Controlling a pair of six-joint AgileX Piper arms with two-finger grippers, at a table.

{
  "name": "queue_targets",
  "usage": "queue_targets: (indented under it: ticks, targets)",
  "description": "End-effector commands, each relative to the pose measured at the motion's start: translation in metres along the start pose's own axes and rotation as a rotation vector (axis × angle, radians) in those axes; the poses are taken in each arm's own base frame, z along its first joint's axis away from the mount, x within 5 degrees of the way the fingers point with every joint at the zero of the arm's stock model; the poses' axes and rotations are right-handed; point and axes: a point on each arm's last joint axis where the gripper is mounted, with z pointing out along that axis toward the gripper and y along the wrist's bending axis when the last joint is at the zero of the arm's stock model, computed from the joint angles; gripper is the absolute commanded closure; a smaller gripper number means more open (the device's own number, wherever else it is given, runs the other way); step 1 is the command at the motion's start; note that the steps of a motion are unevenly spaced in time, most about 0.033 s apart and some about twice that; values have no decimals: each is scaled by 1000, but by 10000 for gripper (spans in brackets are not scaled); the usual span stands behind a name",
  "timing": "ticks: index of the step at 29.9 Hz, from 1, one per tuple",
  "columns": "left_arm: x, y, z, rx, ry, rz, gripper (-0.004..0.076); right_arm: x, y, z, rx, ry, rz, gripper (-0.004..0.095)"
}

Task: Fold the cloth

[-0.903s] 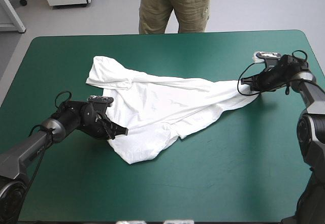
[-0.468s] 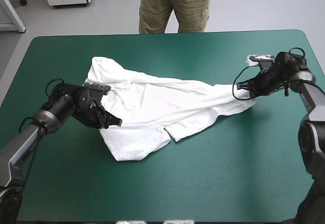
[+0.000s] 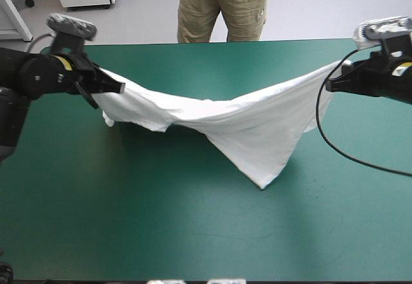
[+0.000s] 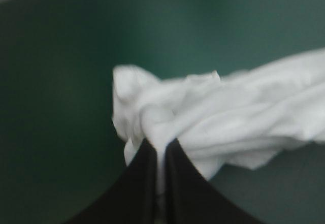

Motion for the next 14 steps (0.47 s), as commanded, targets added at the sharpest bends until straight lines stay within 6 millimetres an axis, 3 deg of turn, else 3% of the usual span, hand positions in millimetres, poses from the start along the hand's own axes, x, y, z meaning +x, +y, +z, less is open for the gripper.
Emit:
queue_targets:
  ticks: [1,6,12,14]
  targets:
    - [-15,14,-89,-62,-256,-25,733,-27,18,-87,54,-377,-53,912]
    - [-21,25,-177,-120,-557,-65,733,-27,38,-169,87,-617,-111,912]
    - [3,31,-259,-151,-828,-101,733,-10,56,-226,102,-715,-181,912]
    - [15,32,-276,-163,-870,-106,733,-5,61,-241,105,-740,-199,912]
